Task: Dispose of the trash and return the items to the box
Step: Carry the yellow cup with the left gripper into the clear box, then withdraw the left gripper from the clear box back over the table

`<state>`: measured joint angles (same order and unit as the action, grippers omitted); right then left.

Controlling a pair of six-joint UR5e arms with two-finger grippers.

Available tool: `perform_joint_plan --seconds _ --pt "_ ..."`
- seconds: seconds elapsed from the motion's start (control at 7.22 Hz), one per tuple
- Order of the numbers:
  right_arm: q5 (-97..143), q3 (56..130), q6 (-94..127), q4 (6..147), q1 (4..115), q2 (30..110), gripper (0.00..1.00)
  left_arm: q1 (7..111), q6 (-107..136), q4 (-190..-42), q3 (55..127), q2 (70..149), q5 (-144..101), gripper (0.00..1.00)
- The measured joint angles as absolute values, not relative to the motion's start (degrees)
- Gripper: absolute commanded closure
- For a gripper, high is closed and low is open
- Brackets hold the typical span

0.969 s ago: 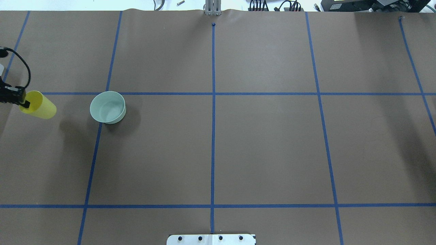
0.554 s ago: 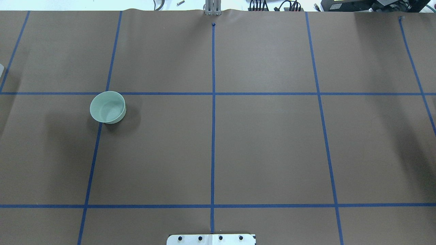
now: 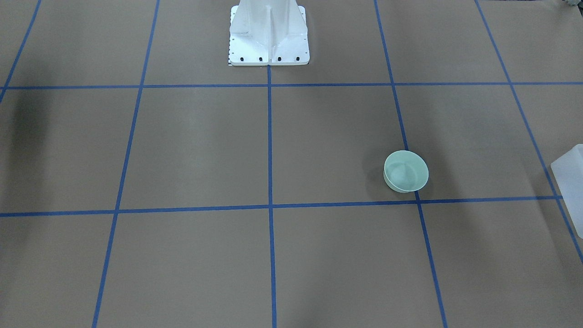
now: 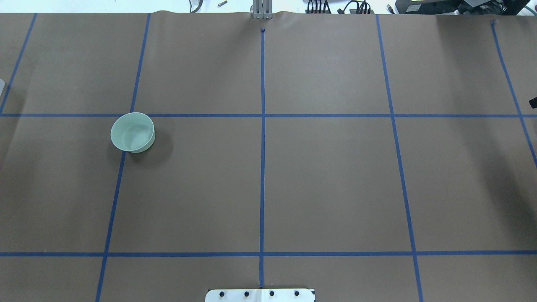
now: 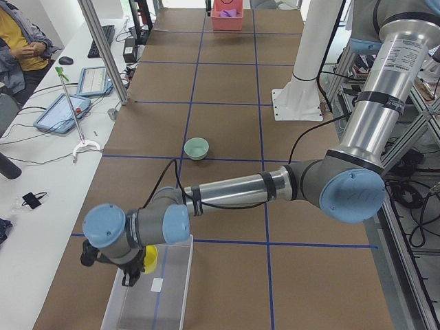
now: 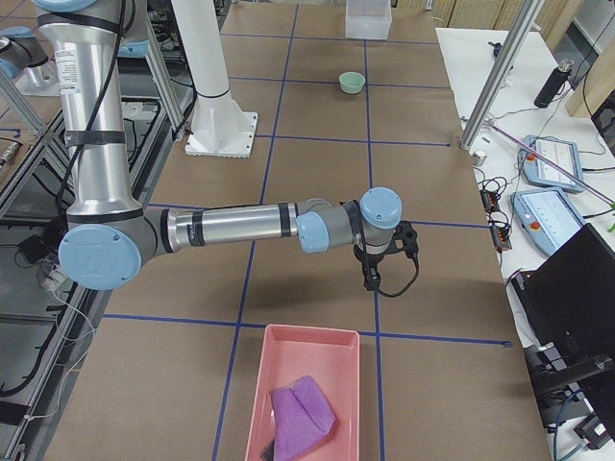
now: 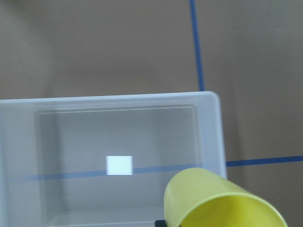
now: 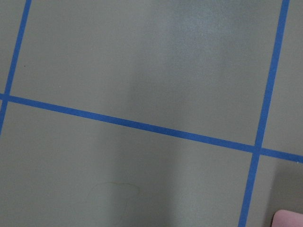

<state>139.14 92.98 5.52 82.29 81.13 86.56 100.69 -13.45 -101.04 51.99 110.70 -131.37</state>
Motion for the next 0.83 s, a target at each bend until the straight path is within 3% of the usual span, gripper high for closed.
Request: perform_joint_plan --seconds 0.28,0.83 --pt "139.15 92.85 5.76 82.19 81.0 86.69 0.0 100.81 -7.52 -111.92 42.64 109.3 -130.09 1.0" --pt "139.22 92.5 6.02 82.25 80.91 86.75 0.0 99.19 -2.63 -116.13 38.62 109.01 -129.99 1.0"
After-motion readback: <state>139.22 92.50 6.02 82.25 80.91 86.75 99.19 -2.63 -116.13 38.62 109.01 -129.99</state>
